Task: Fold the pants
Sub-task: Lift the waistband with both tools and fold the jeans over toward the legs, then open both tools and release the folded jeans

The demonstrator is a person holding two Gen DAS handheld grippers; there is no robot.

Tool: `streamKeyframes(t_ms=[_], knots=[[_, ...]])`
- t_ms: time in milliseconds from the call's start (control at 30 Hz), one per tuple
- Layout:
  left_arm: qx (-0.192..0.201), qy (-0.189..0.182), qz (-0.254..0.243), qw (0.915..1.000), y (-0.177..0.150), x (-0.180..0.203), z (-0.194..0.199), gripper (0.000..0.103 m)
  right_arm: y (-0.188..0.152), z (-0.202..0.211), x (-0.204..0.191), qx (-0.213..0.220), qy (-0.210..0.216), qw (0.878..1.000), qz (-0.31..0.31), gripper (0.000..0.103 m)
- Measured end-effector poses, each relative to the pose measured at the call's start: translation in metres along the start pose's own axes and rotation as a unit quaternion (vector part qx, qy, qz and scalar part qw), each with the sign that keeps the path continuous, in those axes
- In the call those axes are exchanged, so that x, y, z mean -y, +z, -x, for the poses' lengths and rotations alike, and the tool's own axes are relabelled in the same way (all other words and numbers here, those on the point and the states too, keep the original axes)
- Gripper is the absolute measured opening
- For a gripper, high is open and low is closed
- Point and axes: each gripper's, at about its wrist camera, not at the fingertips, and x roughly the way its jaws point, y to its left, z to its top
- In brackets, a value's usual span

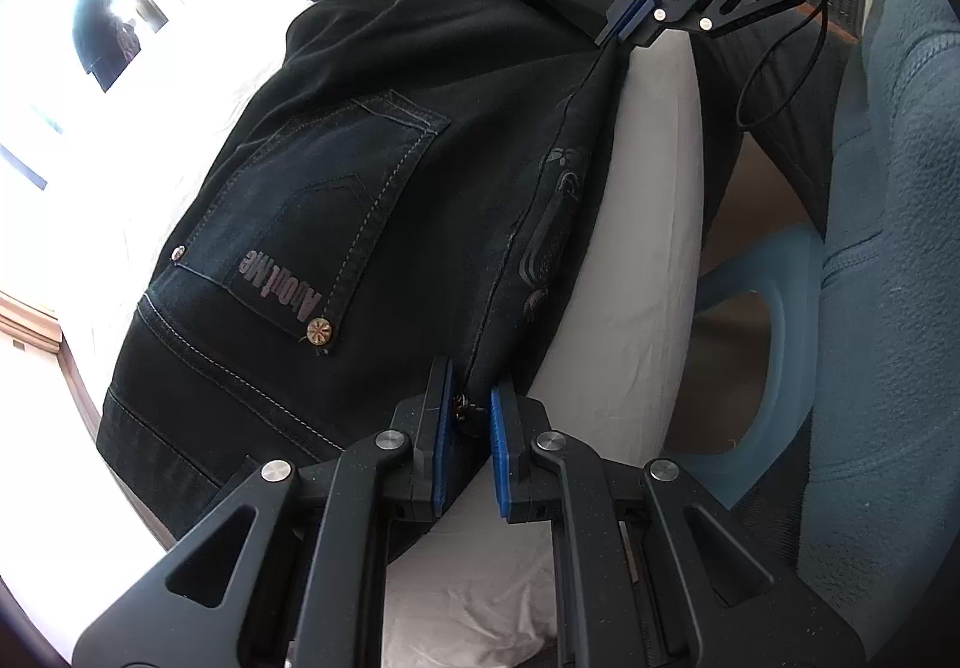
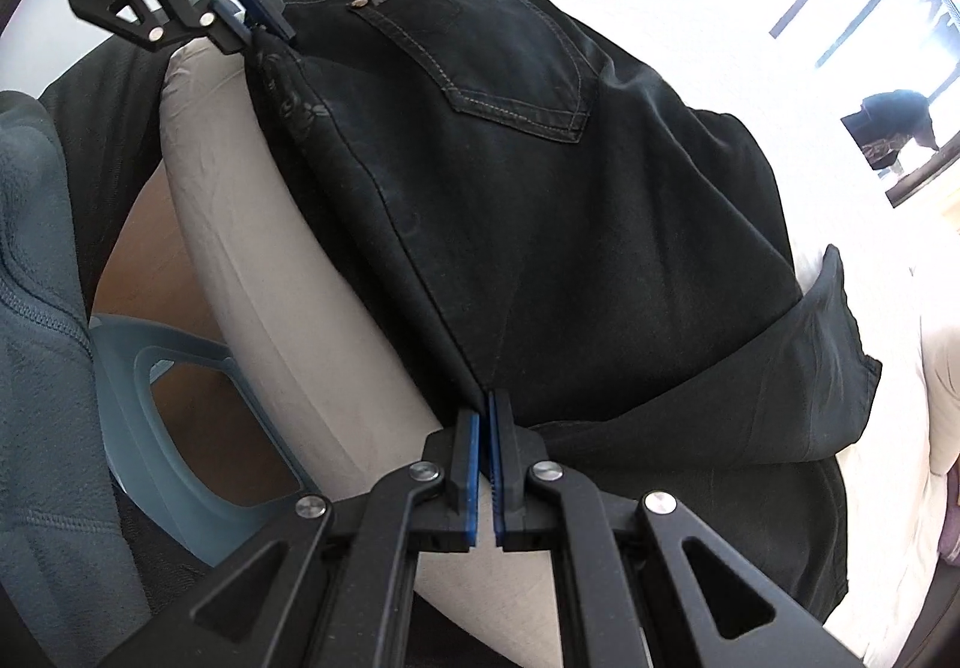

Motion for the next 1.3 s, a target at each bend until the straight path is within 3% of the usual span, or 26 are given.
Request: streamKeyframes(t_ms=[300, 500, 567, 600, 633, 700, 800, 933, 1033, 1133, 1200, 1300], knots=[[-0.005, 0.000, 0.011, 0.9999, 0.001, -0.009, -0.008, 0.010, -0.005, 0.001, -0.013, -0.004, -0.006, 1.000, 0.005, 0.004], [-0.007, -0.019, 0.063, 0.9978, 0.008, -0.027, -0.009, 0.013, -0.004, -0.006, -0.018, -0.008, -0.010, 1.000, -0.006, 0.008], [-0.012, -0.028, 0.078, 0.9965, 0.010, -0.032, -0.003, 0.018, -0.005, -0.007, -0.019, -0.007, -0.017, 1.000, -0.006, 0.008], [-0.016, -0.033, 0.083, 0.9959, 0.012, -0.035, 0.002, 0.026, -0.005, -0.007, -0.019, -0.006, -0.019, 1.000, -0.006, 0.008], [-0.018, -0.040, 0.089, 0.9951, 0.012, -0.039, 0.008, 0.044, -0.005, -0.007, -0.020, -0.005, -0.020, 1.000, -0.007, 0.008], [-0.016, -0.055, 0.103, 0.9930, 0.012, -0.049, 0.024, 0.069, -0.006, -0.007, -0.019, -0.002, -0.022, 1.000, -0.012, 0.008], [-0.028, -0.048, 0.111, 0.9923, 0.016, -0.066, 0.044, 0.069, -0.008, -0.007, -0.016, 0.004, -0.019, 1.000, -0.024, 0.008], [0.025, -0.019, 0.155, 0.9873, 0.037, -0.091, 0.072, 0.069, -0.009, -0.005, -0.013, 0.011, -0.018, 0.999, -0.037, 0.008], [0.090, -0.028, 0.194, 0.9764, 0.078, -0.101, 0.071, 0.069, -0.009, -0.003, -0.009, 0.016, -0.015, 0.998, -0.054, 0.015], [0.114, -0.062, 0.200, 0.9713, 0.119, -0.095, 0.044, 0.069, -0.010, 0.002, -0.004, 0.022, -0.016, 0.997, -0.072, 0.034], [0.108, -0.087, 0.210, 0.9677, 0.140, -0.094, 0.012, 0.069, -0.012, 0.006, -0.001, 0.031, -0.005, 0.996, -0.087, 0.050], [0.063, -0.095, 0.238, 0.9646, 0.154, -0.093, -0.048, 0.069, -0.017, 0.012, 0.000, 0.040, 0.003, 0.994, -0.106, 0.051]])
